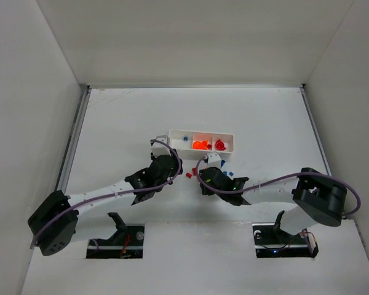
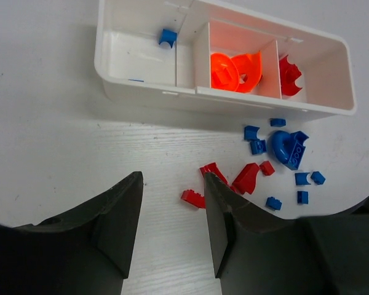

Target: Sort the legos into containers by color

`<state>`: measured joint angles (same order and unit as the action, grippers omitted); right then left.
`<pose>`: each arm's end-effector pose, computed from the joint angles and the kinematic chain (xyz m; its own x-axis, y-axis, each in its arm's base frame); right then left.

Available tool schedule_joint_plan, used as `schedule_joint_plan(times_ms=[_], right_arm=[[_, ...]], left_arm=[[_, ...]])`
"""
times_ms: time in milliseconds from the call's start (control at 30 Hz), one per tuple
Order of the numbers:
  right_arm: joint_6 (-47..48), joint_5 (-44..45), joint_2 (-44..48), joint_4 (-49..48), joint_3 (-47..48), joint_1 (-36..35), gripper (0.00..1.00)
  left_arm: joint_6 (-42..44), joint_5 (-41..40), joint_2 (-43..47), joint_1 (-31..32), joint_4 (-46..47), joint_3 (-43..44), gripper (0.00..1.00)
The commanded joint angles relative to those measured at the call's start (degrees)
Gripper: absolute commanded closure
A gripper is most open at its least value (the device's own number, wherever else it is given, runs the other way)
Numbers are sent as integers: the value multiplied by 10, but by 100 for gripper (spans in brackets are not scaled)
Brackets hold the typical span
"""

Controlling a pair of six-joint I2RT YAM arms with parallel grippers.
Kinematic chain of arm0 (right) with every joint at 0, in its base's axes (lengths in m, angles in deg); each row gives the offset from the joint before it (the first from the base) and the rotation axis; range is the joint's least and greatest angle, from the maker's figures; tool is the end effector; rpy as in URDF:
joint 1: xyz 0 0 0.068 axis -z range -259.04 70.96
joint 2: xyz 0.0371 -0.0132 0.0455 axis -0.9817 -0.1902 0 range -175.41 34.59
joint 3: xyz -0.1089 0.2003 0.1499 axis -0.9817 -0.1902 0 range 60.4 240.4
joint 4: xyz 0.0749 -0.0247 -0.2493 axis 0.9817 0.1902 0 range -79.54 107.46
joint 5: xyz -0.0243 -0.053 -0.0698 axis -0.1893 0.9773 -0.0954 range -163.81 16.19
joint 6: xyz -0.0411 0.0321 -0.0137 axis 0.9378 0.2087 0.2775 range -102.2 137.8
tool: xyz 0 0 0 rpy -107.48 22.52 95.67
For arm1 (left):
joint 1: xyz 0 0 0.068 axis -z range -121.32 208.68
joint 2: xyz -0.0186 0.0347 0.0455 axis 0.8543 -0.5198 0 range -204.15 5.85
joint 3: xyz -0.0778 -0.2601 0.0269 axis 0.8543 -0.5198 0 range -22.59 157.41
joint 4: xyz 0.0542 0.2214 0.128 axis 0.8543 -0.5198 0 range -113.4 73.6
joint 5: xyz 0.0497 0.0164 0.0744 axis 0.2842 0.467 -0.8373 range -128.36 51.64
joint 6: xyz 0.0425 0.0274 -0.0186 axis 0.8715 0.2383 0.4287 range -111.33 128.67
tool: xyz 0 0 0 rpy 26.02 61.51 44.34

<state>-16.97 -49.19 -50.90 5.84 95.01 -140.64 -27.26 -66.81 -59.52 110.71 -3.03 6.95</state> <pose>0.1434 0.2340 0.1477 -0.6601 -0.1310 -0.7396 -0.3484 0.9257 0.1470 0.1617 -0.1795 0.2185 -0.4381 -0.2772 -0.8551 0.2040 0.8958 -0.3949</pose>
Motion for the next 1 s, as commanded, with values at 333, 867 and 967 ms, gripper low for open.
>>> schedule_joint_plan(times_ms=[333, 867, 967], right_arm=[[-2, 39, 160, 23, -10, 19, 75], [83, -47, 100, -43, 90, 281, 73], [84, -47, 79, -55, 103, 291, 70]], left_arm=[[-50, -7, -7, 86, 4, 16, 51], [-13, -9, -196, 176, 66, 125, 50], [7, -13, -228, 184, 67, 146, 49]])
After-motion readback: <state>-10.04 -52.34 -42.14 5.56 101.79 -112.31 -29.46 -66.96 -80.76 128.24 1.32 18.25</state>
